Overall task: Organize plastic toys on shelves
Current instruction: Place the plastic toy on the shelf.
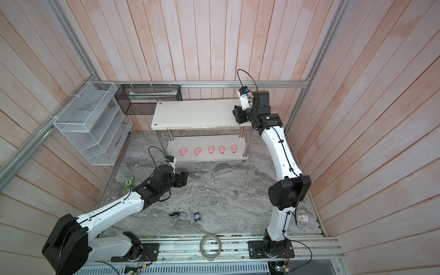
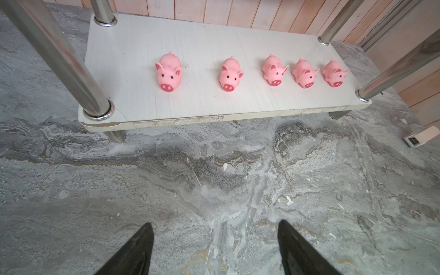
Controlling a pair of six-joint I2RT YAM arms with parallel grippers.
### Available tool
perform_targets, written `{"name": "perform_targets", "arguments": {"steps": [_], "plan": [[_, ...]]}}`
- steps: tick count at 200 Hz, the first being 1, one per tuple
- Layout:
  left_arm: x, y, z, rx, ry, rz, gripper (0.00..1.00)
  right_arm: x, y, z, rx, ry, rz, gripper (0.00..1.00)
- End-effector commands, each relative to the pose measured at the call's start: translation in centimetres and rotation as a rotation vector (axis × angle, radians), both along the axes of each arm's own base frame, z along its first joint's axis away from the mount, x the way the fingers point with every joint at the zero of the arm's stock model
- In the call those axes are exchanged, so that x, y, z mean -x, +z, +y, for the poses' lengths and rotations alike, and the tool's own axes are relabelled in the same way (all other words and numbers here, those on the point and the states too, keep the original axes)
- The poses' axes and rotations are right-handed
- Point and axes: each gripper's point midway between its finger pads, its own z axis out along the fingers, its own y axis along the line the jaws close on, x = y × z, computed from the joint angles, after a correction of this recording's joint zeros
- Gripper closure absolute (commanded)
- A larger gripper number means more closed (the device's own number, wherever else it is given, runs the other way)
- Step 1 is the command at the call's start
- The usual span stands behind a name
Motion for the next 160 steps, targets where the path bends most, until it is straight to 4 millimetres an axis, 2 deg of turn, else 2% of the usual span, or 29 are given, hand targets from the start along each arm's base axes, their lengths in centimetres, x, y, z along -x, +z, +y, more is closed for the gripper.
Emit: {"name": "perform_targets", "arguments": {"steps": [1, 117, 160], "plan": [[-0.2, -0.2, -0.1, 0.003, -0.01, -0.003, 0.18, -0.2, -0.6, 0.1, -0.007, 0.011, 0.014, 0.46], [-0.1, -0.3, 0.0, 0.005, -0.007, 0.0, 0.18, 0.7, 1.7, 0.4, -0.051, 0.037, -0.031, 0.43], [-0.1, -0.5, 0.2, 0.005, -0.001, 0.004, 0.18, 1.9, 2.8, 0.1, -0.091, 0.024, -0.059, 0.42]]}}
